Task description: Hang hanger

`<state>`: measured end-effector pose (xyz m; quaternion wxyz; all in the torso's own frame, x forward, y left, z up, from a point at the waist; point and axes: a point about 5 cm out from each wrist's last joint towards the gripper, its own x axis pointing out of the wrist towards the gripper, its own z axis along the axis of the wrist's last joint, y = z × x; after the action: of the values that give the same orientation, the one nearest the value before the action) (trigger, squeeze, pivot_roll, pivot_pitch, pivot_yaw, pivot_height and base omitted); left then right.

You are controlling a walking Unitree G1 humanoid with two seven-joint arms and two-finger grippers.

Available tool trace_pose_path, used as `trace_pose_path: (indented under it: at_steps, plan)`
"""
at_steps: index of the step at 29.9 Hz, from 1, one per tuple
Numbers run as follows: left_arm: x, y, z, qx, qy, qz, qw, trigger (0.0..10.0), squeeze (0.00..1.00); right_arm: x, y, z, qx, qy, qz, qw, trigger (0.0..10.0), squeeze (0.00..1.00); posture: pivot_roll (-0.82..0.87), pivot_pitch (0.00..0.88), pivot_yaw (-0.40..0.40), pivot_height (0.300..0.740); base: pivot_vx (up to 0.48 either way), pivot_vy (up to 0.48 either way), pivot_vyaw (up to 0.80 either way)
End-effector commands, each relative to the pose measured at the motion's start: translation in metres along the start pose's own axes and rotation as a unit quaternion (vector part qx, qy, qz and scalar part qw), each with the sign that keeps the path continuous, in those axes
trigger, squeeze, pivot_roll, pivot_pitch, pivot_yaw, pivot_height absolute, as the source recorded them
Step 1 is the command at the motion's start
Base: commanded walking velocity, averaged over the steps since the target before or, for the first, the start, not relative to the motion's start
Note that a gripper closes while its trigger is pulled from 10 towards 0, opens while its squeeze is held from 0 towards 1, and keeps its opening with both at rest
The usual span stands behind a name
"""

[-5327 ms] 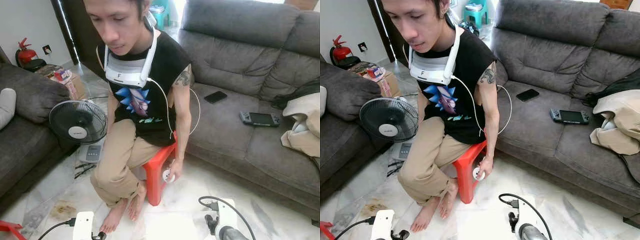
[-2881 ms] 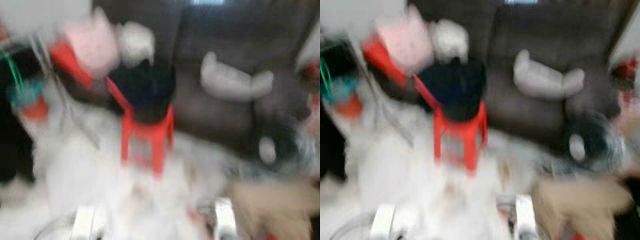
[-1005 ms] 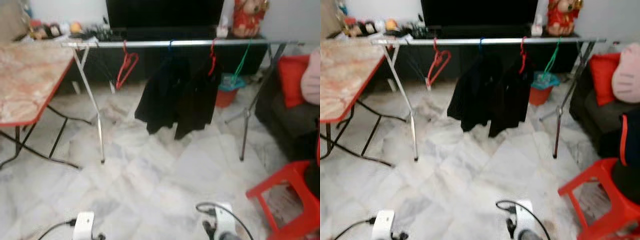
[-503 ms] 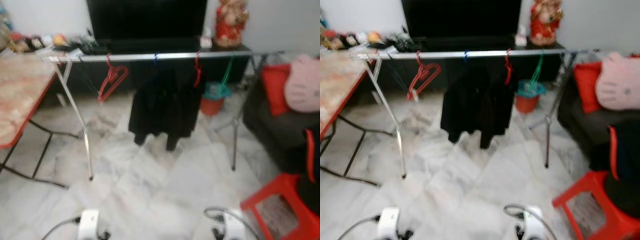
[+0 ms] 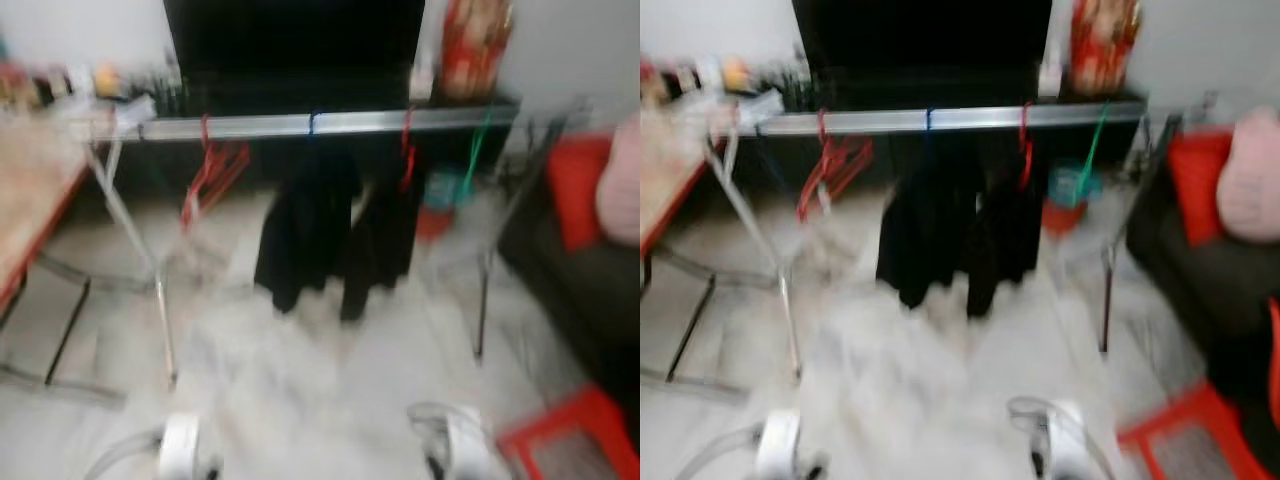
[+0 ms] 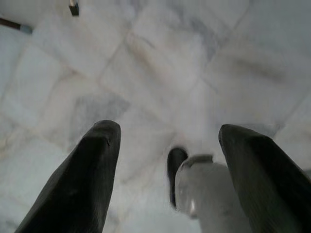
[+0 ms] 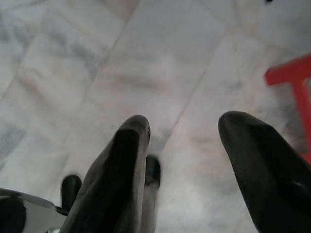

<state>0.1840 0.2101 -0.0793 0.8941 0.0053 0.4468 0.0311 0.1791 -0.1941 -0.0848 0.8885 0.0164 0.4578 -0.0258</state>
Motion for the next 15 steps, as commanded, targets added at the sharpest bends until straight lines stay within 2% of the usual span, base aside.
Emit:
trace_pose_path:
  at_steps: [1,15]
  plan:
    - [-0.0015,0.0117,0.0001,-0.003,0.0,0.015,1.0,10.0,0.0,0.0019,0.0115,0.0052,0.004,-0.009,0.014,1.0,10.0,0.0,0.06,0.0,-0.018,0.74,0.379,0.0,0.0]
    - [-0.0015,0.0118,0.0005,-0.002,-0.001,0.014,1.0,10.0,0.0,0.0018,0.0118,0.0048,0.007,-0.009,0.014,1.0,10.0,0.0,0.06,0.0,-0.018,0.74,0.38,0.0,0.0]
